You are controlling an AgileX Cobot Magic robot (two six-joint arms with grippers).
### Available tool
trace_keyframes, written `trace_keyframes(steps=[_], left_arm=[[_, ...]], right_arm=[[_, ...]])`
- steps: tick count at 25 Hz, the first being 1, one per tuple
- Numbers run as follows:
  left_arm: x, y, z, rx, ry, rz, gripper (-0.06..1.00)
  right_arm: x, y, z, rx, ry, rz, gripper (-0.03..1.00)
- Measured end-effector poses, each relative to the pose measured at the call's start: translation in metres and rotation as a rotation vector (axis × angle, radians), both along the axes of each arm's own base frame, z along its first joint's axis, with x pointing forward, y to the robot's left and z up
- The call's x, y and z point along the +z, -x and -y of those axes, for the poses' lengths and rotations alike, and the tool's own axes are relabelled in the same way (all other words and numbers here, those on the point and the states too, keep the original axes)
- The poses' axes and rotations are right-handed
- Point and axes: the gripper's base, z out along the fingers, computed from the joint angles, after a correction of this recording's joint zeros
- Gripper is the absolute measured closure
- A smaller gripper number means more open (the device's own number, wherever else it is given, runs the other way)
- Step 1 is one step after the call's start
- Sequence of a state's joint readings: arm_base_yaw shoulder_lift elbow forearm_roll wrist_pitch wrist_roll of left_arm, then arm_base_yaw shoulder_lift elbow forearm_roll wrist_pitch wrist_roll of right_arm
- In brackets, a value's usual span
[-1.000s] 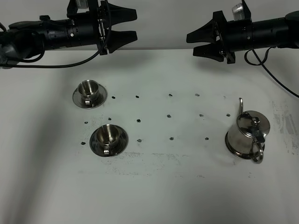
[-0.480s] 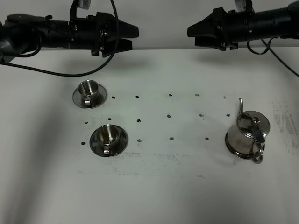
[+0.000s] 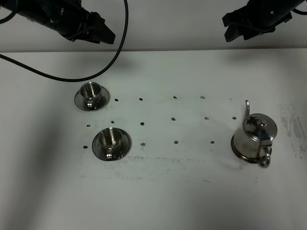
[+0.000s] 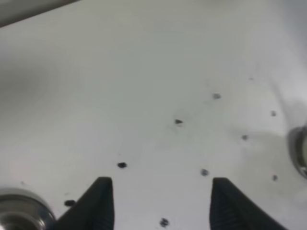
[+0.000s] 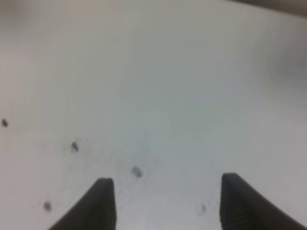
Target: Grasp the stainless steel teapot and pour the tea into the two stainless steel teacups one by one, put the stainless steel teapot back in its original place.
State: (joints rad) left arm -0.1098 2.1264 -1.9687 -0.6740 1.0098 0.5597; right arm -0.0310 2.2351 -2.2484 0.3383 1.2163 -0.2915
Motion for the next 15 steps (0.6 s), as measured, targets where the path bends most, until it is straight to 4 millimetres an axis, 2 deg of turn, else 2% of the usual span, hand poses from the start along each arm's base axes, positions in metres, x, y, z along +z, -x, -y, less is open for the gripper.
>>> trace_keyframes(steps=[4,7,10,12,15], left_arm=[[0.019,0.040,-0.006,0.012,-0.017,0.084,0.55],[0.042,0.079,-0.015,0.065,-0.041,0.215,0.57],[0.074,0.128,-0.026,0.128,-0.058,0.377,0.57],[0.090,0.162,-0.033,0.155,-0.073,0.459,0.57],[0.101,0.210,-0.044,0.219,-0.105,0.531,0.57]], right_arm=[[0.058,0.039,-0.008,0.009,0.006,0.081,0.48],[0.082,0.072,-0.006,-0.002,0.028,0.101,0.49],[0.090,0.099,-0.004,-0.037,0.038,0.174,0.49],[0.088,0.116,-0.003,-0.058,0.043,0.213,0.49],[0.093,0.147,-0.005,-0.074,0.050,0.299,0.49]])
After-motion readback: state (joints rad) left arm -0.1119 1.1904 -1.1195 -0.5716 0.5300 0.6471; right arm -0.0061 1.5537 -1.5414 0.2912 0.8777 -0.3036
